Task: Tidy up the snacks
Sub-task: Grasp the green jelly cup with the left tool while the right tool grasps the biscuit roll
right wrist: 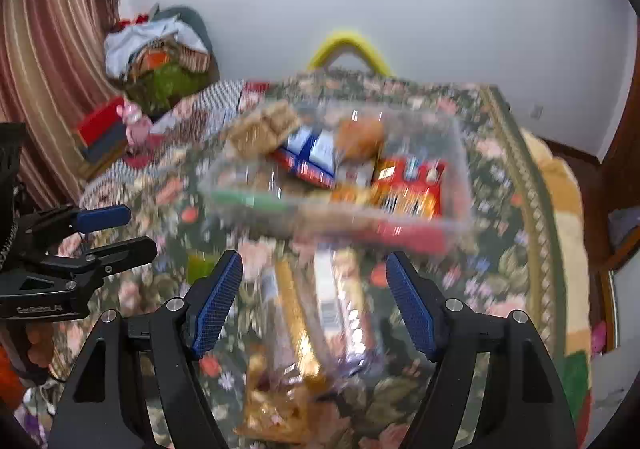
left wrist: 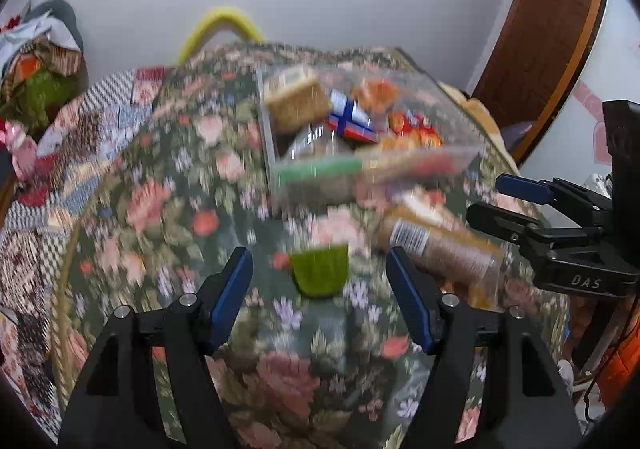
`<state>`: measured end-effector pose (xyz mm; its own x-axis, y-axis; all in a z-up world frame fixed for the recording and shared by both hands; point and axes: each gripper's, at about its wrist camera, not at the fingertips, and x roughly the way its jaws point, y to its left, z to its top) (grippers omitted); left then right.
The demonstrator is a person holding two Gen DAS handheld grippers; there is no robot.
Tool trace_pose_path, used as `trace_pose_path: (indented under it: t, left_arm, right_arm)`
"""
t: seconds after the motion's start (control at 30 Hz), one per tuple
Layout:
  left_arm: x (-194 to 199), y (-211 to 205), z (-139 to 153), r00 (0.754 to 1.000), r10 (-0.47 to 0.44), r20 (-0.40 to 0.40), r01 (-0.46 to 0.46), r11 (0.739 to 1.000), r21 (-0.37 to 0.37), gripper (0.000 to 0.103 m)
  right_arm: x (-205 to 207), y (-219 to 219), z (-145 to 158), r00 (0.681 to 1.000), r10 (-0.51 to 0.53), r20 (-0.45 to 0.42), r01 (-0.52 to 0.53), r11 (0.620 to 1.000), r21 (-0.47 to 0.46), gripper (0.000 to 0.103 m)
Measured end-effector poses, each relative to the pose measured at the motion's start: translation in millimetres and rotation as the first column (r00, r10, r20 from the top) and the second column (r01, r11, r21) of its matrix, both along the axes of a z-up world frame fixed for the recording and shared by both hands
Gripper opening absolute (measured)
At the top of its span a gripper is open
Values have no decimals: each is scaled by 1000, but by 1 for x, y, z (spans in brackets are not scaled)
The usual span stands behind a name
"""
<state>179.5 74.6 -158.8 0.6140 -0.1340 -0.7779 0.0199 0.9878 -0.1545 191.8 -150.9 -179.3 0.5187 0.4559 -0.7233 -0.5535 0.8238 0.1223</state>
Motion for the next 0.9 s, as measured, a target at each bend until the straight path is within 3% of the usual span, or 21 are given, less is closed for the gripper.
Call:
trace_pose_path:
  t: [0.13, 0.33, 0.53, 0.73, 0.9]
  left_arm:
    - [-6, 0, -21, 999, 14, -41, -14, 1000, -17, 69]
    - [-11, -5, -48, 996, 2, -87, -6, 999, -51, 69]
    - [3, -6, -58, 996, 1, -90, -6, 998, -55, 69]
    - [24, -5, -65, 996, 4, -92, -9, 998, -55, 69]
    - [38, -6, -70, 995, 10, -96, -16, 998, -61, 69]
  right_arm:
    - [-3, 6, -17, 999, 19, -37, -20, 1000, -17, 70]
    - [-6, 18, -36, 994, 62, -87, -65, 997, -37, 52]
    - [-5, 24, -44, 994, 82, -79, -88, 993, -81, 51]
    - [-2, 33, -46, 994, 99, -45, -104, 985, -138, 43]
    - [0, 33, -47, 993, 108, -36, -112, 986, -123, 38]
